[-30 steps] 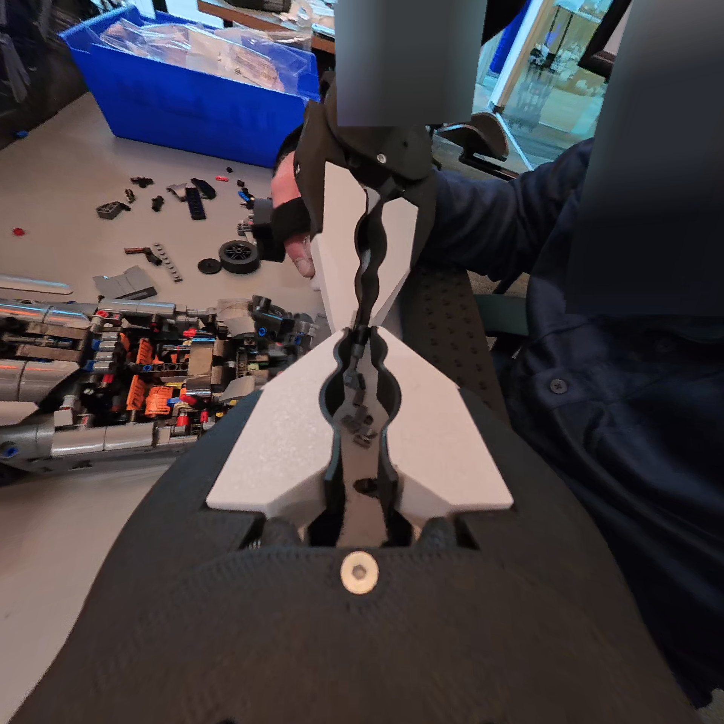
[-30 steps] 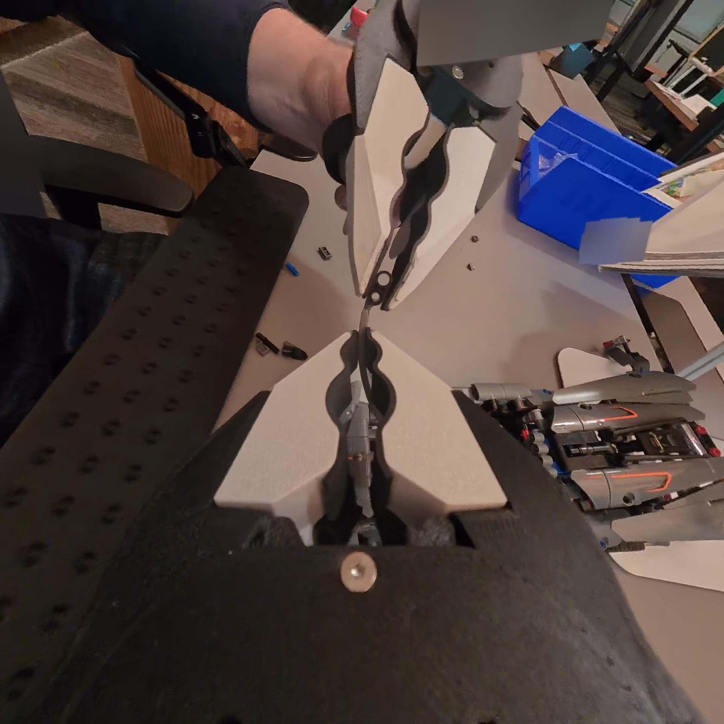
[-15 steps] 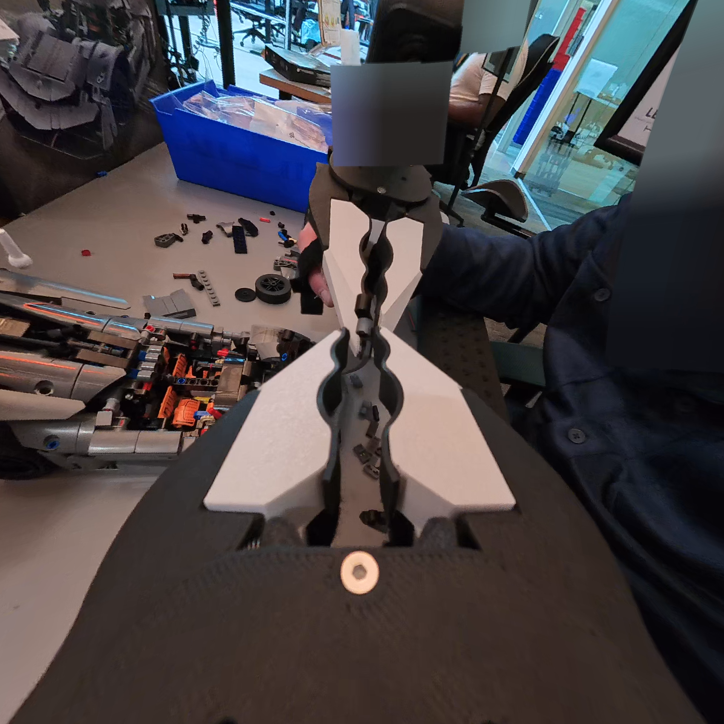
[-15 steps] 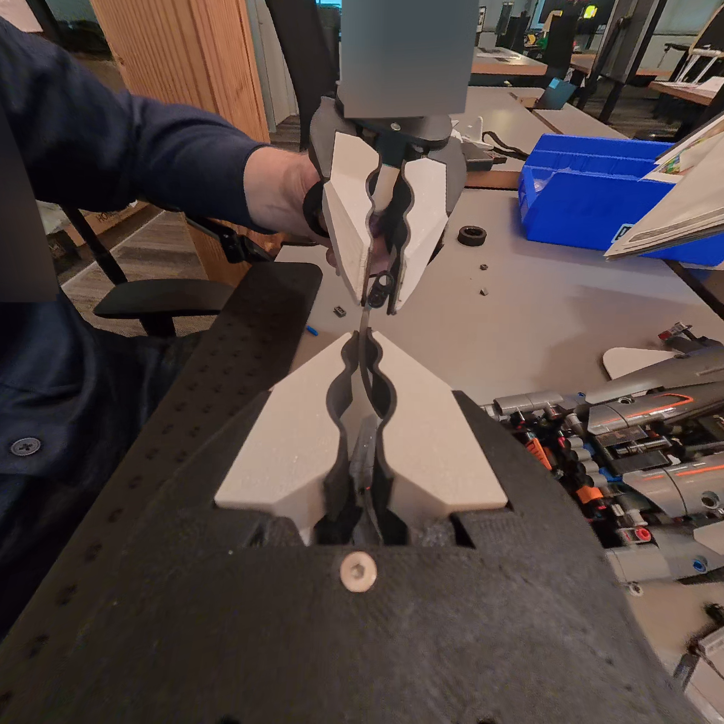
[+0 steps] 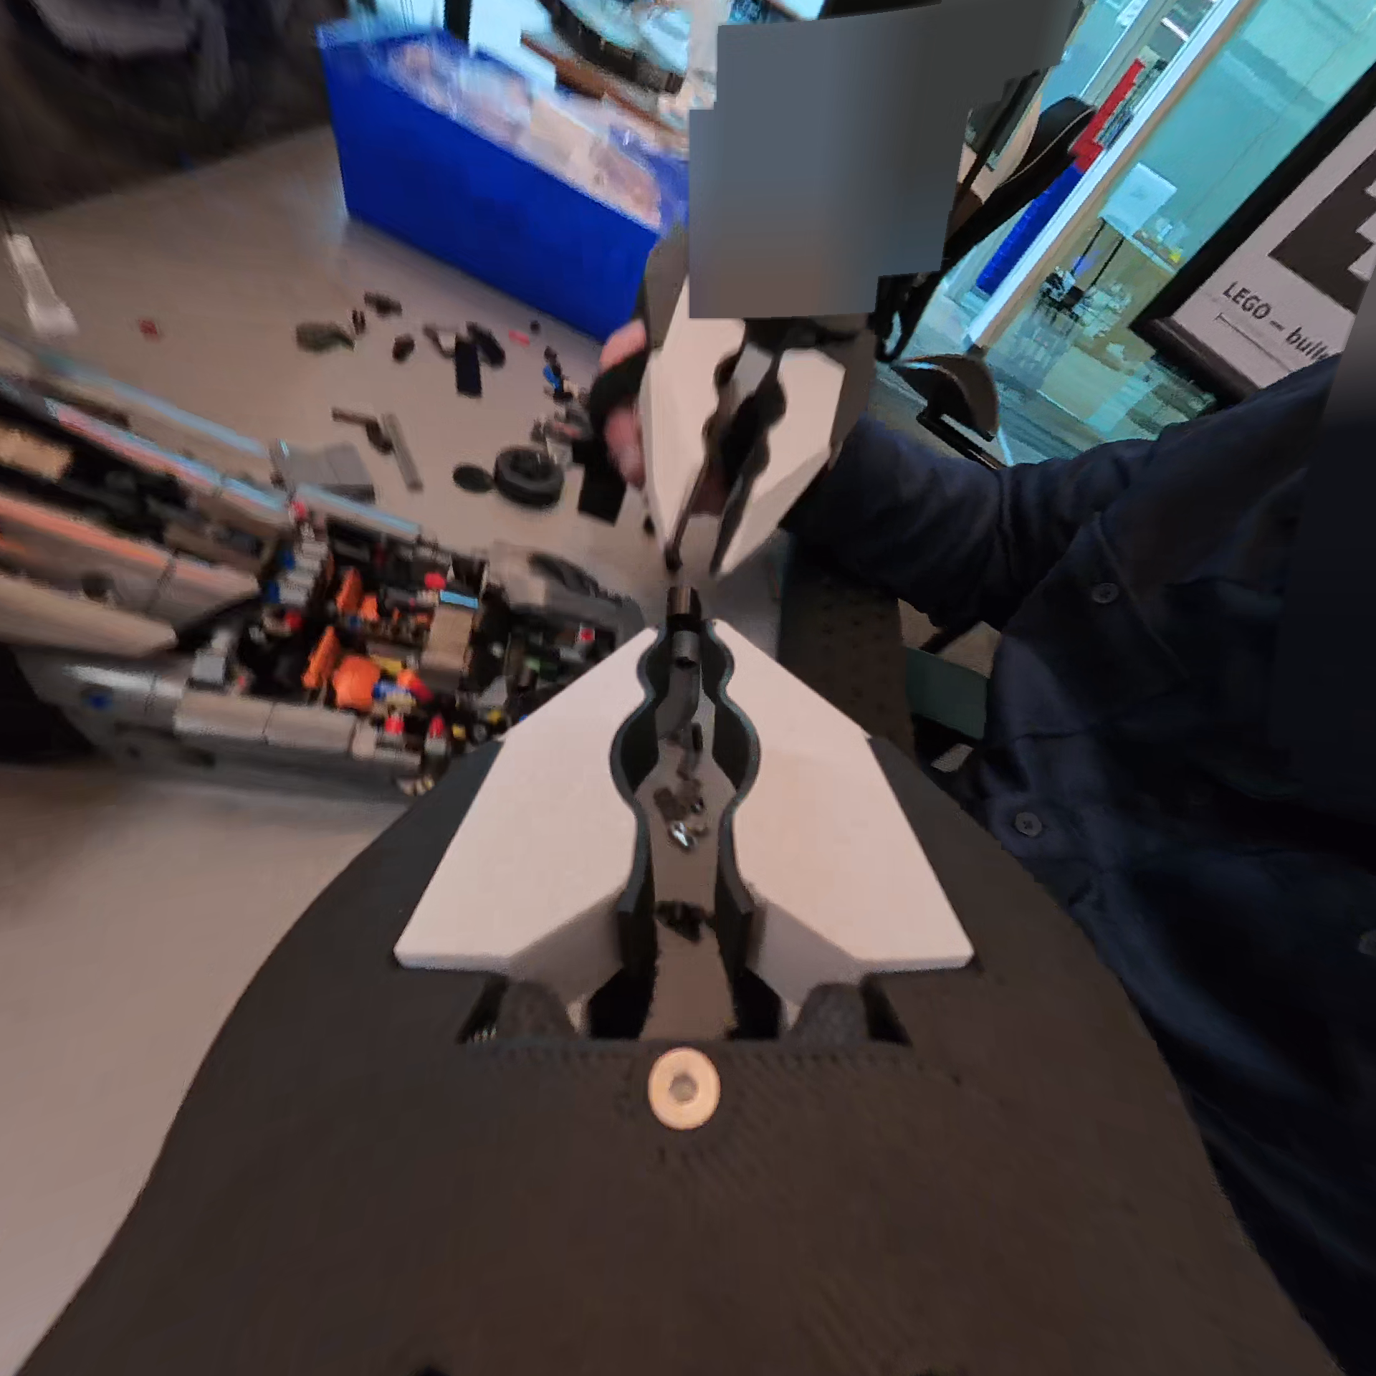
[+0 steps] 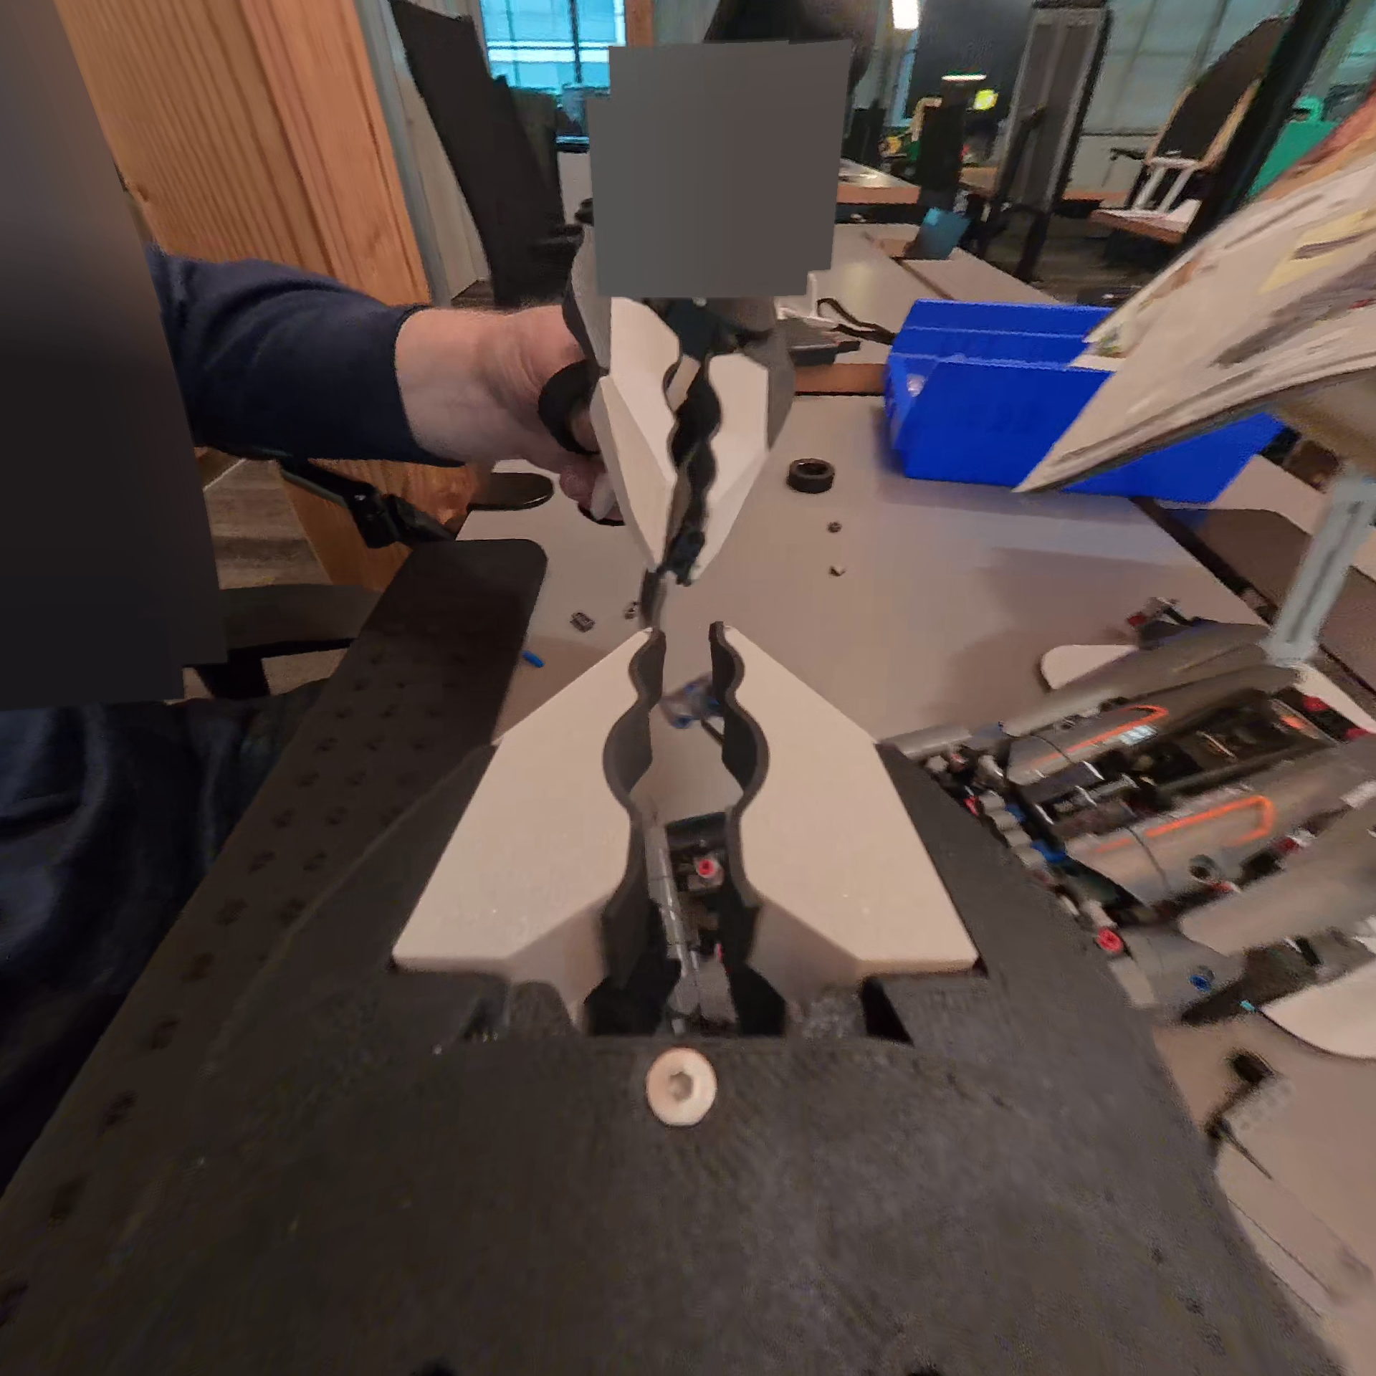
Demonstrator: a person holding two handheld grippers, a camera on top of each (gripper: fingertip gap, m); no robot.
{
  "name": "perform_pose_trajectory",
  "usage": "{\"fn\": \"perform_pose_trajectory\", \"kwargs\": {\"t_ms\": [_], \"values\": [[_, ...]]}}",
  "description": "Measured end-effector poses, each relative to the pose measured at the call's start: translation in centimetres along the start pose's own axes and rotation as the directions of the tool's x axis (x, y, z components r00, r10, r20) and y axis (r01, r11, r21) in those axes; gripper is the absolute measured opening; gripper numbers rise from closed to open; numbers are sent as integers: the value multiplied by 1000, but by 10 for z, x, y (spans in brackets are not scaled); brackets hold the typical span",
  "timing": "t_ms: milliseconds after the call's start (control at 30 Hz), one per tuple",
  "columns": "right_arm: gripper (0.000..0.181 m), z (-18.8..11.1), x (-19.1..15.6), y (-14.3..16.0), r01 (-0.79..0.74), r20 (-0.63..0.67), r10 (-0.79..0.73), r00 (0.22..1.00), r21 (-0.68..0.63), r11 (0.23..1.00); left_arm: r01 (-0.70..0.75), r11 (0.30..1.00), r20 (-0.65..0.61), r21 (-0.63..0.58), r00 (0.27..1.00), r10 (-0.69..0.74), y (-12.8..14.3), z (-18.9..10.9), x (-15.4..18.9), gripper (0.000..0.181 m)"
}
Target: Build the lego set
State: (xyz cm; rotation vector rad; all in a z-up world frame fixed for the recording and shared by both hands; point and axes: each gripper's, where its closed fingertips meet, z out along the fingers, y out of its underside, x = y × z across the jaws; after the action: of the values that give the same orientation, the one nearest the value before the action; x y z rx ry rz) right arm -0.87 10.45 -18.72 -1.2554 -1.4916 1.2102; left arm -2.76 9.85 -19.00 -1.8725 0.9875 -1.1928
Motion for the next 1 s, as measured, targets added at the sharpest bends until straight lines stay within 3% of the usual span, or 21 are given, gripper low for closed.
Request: {"fn": "perform_pose_trajectory", "kwargs": {"t_ms": [100,267,400,767,900,1000], "values": [[9,-11,17,0,-31,-66,31,997,7,1000,113,993,-19,-15,993,-114,9,-3,-12,4],[7,-18,36,10,-112,-111,111,988,-8,994,256,953,-79,-163,959,-272,39,6,-19,4],[5,-19,43,16,-141,-132,138,982,-19,990,344,910,-43,-231,931,-363,55,10,-32,4],[2,-16,48,25,-186,-134,180,974,-30,982,510,821,-113,-258,828,-550,66,22,-48,5],[2,-18,48,25,-190,-133,184,974,-28,981,508,831,-94,-226,838,-538,65,25,-56,5],[2,-18,49,26,-199,-129,194,973,-27,980,509,832,-54,-221,846,-531,68,26,-61,15]]}}
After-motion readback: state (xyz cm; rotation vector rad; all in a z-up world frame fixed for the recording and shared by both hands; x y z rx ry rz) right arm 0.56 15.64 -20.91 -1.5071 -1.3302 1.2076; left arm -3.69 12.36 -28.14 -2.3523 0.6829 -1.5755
